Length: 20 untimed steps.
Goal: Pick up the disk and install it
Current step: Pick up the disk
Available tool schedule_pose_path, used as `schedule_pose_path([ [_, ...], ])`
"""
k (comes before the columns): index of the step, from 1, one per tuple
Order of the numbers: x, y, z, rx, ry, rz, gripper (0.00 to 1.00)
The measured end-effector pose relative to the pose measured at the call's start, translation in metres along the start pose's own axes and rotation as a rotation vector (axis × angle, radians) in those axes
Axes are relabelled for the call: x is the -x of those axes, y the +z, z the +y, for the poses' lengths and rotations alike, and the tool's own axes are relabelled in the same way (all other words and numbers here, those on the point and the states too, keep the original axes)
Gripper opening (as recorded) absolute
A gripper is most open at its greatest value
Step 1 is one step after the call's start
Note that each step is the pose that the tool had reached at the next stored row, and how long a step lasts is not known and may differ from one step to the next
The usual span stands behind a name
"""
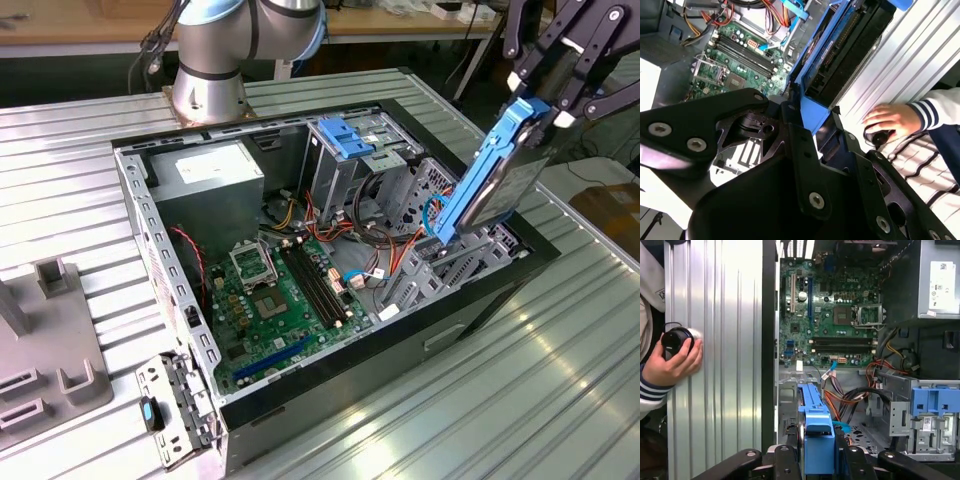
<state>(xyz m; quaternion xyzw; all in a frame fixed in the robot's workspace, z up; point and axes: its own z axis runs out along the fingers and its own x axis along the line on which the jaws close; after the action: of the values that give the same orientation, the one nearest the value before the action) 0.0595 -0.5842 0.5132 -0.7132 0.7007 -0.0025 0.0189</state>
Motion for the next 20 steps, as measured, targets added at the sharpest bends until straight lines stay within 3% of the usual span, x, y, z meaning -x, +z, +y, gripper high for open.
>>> schedule_pose_path([
  [3,0.008,0.0054,-0.0022,0.0022,0.0,-0.0001,0.37],
  [4,0.014,0.0087,-0.0026,0.005,0.0,0.0,0.37],
  [5,0.0147,0.0125,-0.0066,0.006,0.001,-0.0001,0.37],
  [9,0.0146,0.0197,-0.0076,0.006,0.006,0.0051,0.37],
  [11,0.0143,0.0312,-0.0081,0.0059,0.012,0.0054,0.37],
  [13,0.0142,0.0378,-0.0081,0.0058,0.018,0.0057,0.37],
  [17,0.0142,0.0385,-0.0081,0.0057,0.018,0.0057,0.37],
  [20,0.0141,0.0429,-0.0068,-0.0023,0.018,0.0016,0.37],
])
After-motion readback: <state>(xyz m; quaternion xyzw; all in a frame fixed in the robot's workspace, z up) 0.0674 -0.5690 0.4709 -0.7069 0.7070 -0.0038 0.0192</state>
